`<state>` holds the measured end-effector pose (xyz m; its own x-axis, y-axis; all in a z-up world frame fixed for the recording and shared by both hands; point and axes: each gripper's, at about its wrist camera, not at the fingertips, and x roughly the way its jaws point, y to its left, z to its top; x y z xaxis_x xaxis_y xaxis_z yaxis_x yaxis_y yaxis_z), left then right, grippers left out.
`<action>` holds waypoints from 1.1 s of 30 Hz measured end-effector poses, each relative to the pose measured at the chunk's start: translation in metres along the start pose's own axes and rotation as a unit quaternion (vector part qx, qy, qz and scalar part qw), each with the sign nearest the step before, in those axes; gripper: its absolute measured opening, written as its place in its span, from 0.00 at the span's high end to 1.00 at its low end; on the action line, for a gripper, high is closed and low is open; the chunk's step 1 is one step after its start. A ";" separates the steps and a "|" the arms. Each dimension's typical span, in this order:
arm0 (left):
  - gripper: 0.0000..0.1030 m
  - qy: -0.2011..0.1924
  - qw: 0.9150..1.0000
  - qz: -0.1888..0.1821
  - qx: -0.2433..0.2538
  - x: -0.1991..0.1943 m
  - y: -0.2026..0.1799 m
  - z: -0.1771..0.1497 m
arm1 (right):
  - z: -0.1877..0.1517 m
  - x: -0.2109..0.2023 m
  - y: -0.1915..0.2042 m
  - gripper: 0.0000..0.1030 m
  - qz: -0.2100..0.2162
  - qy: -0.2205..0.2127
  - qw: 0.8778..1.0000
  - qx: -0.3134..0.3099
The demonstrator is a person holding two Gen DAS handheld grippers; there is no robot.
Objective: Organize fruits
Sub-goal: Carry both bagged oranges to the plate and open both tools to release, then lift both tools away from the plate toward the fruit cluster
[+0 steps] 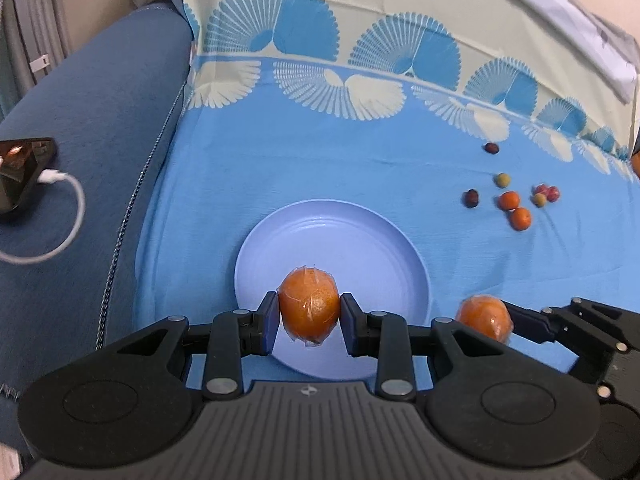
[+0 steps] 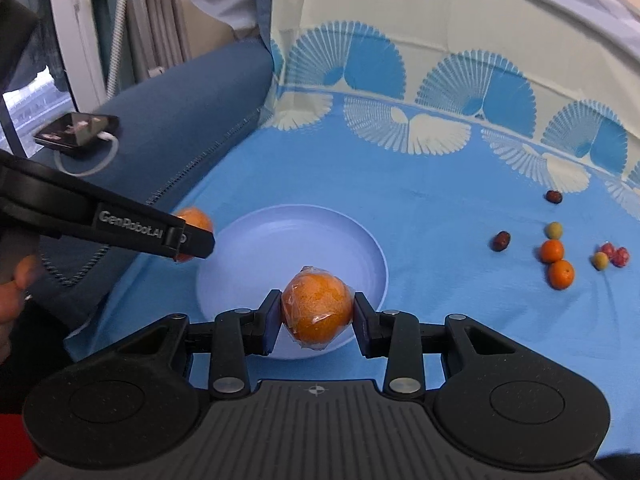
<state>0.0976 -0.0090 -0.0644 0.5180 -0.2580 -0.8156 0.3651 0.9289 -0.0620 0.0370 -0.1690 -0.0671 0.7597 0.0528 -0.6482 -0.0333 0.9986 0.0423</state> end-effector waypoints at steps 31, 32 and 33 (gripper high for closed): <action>0.00 -0.013 0.999 0.040 -0.003 -0.038 0.001 -0.058 | -0.031 -0.028 0.012 0.01 0.012 0.061 0.998 -0.025; 0.00 -0.009 0.999 0.039 -0.007 -0.044 0.000 -0.066 | -0.030 -0.033 0.014 0.01 0.004 0.053 0.998 -0.028; 0.00 -0.003 0.999 0.039 -0.004 -0.049 -0.001 -0.073 | -0.029 -0.039 0.014 0.01 0.000 0.042 0.999 -0.026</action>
<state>0.0154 0.0221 -0.0669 0.5489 -0.1872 -0.8147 0.3175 0.9482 -0.0039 -0.0114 -0.1564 -0.0632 0.7027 0.0519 -0.7096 -0.0685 0.9976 0.0052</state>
